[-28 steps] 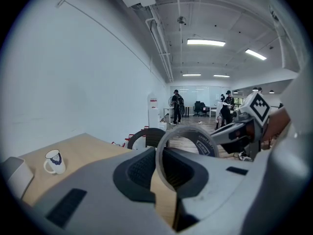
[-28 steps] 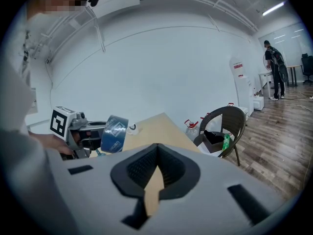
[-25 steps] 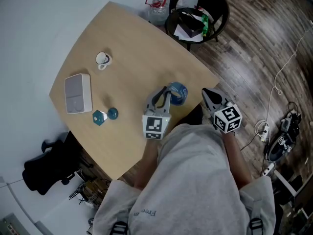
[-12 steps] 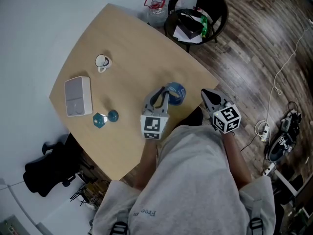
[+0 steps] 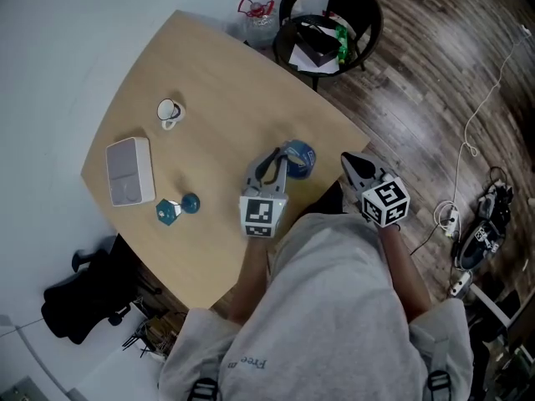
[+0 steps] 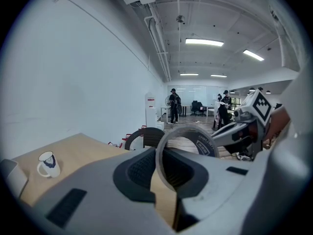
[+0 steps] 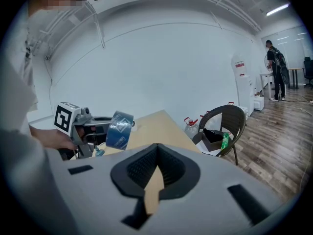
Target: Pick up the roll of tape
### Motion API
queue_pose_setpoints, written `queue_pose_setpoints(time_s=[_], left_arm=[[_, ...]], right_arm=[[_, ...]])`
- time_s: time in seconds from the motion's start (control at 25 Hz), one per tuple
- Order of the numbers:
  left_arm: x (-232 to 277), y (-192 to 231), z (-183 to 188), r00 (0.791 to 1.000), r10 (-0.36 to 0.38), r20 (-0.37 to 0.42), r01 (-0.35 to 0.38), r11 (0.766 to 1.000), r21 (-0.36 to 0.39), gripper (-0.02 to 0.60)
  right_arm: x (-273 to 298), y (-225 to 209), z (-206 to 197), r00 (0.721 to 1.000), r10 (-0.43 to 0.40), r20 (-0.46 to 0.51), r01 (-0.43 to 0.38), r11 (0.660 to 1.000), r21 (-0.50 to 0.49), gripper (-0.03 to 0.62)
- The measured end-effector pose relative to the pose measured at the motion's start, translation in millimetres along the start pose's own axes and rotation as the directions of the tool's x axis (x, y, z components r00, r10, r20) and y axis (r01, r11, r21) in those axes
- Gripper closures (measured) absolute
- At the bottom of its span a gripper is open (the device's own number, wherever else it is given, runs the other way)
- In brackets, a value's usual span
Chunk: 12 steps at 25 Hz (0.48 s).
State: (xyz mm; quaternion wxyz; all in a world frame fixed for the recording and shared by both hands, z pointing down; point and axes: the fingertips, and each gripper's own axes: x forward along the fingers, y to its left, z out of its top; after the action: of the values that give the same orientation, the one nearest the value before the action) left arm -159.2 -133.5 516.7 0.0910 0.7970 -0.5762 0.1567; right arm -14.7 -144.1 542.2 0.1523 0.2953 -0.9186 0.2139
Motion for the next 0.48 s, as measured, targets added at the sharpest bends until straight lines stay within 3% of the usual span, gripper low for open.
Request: queue_pose_setpoints(time_s=[0.48], left_arm=[[-0.6,-3.2,-3.4,1.000,0.021,-0.004,-0.021,1.000,-0.017,0.541]], right_arm=[[-9.0,-8.9,-2.5,1.000,-0.012,-0.008,0.012,1.000,-0.012,0.589]])
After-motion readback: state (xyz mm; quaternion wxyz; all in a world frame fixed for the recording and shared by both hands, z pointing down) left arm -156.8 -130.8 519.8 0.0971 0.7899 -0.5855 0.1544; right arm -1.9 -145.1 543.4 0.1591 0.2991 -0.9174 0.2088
